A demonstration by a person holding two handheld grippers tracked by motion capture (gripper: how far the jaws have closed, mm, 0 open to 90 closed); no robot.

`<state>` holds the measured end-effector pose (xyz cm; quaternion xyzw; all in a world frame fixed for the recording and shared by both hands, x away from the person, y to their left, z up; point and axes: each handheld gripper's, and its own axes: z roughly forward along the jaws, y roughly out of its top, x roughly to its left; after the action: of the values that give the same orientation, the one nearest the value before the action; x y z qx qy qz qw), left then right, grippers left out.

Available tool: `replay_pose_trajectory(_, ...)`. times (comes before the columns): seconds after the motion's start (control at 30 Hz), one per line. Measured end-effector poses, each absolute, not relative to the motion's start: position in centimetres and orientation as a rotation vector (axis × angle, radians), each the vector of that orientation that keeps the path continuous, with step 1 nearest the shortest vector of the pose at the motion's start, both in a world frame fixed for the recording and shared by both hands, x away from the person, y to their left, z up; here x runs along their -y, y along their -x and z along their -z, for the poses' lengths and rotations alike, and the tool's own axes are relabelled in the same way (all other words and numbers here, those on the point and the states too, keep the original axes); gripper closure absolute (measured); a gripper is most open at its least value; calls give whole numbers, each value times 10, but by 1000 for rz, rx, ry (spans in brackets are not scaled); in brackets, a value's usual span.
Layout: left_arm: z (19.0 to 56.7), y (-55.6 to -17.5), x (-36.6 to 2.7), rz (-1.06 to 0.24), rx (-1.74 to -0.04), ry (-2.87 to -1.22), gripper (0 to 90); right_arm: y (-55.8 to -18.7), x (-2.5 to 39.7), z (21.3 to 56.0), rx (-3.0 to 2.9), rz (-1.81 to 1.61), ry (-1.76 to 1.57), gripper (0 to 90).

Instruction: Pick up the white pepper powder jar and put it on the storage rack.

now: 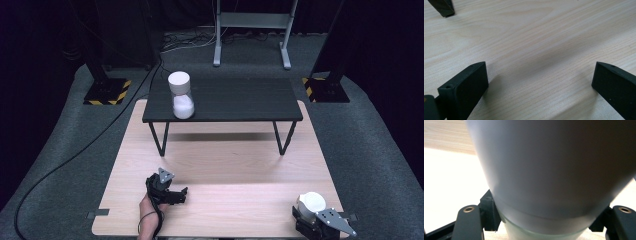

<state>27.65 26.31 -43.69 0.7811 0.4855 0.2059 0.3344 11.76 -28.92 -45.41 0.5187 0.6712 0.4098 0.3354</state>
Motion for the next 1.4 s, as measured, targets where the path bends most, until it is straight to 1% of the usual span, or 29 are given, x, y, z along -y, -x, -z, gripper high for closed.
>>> replay_pose_trajectory(0.53, 437, -276, -263, -539, -1270, -2033, 5, -124, 291, 442, -1754, -1095, -1365, 300)
replay_pose_trajectory(1.4, 437, -277, -263, -537, -1267, -2038, 5, -154, 288, 413, -1787, -1100, -1290, 300)
